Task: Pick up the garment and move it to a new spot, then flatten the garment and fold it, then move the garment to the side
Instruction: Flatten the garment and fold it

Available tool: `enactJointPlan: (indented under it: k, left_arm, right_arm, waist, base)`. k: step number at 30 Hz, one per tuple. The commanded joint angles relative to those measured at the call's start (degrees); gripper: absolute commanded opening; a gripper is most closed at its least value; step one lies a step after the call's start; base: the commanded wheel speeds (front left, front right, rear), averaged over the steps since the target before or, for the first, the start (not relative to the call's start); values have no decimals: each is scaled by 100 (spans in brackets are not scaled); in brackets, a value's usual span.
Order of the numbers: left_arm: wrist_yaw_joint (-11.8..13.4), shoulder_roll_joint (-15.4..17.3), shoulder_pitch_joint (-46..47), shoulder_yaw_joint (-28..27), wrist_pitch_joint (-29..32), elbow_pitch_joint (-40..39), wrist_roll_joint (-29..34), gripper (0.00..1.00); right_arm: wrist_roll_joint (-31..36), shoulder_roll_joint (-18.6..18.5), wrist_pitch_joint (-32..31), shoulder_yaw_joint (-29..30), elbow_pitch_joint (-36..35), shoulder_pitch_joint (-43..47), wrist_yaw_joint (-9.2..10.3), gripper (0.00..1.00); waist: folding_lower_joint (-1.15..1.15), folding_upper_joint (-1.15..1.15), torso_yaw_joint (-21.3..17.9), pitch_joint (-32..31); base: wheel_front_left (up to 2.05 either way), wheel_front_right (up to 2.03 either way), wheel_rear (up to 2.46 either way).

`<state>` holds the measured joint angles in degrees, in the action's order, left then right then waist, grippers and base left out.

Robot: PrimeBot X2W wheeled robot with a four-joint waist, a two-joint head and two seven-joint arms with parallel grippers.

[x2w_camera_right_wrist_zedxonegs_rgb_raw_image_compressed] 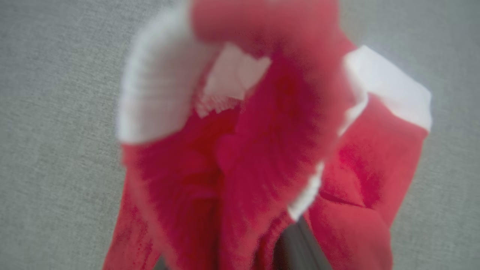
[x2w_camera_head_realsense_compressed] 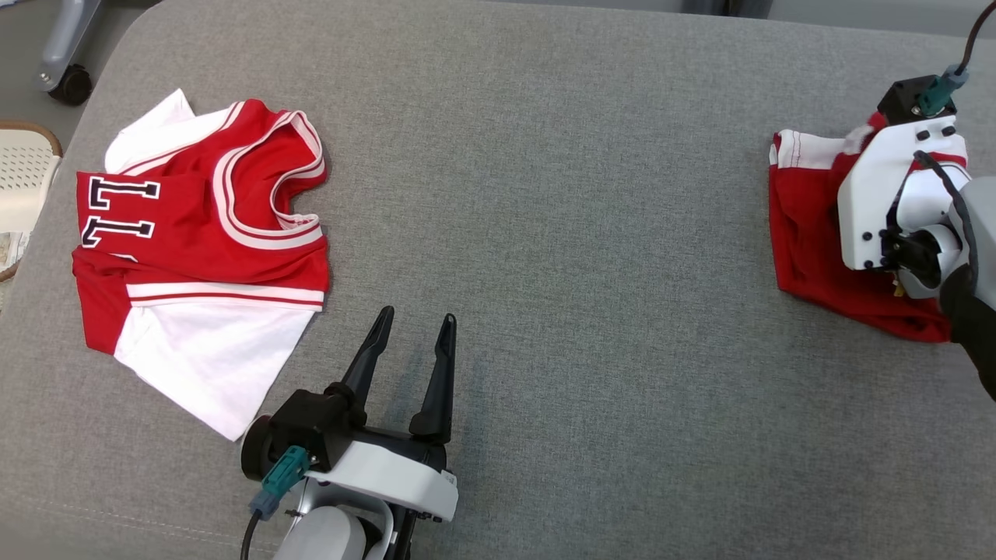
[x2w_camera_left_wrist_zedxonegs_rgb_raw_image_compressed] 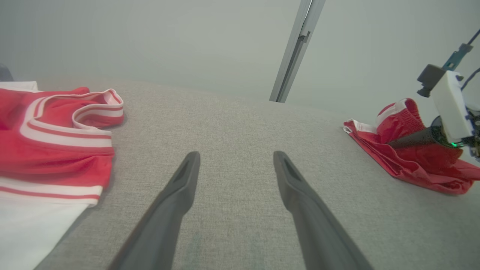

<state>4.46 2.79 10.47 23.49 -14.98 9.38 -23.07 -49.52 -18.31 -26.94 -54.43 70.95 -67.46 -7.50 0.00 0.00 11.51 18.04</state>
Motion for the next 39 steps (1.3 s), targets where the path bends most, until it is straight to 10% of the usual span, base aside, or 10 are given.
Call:
enactJointPlan:
  k: [1, 23, 39]
  left_arm:
    - [11, 22, 59, 2, -13, 15, -8, 100]
    - [7, 21, -76, -174, -13, 89, 61, 100]
    - [32, 23, 42, -1195, -13, -813, 306, 100]
  right_arm:
    - [-21, 71, 99, 27, 27, -51, 0, 100]
    - [-420, 617, 1178, 357, -352, -387, 0, 100]
    - [108, -423, 4205, 910, -2241, 750, -1, 100]
  waist:
    - [0, 0, 5, 2]
    - [0, 0, -377, -381]
    - [0, 0, -1227, -704]
  base:
    - [0, 0, 0]
    - [0, 0, 0]
    - [0, 0, 0]
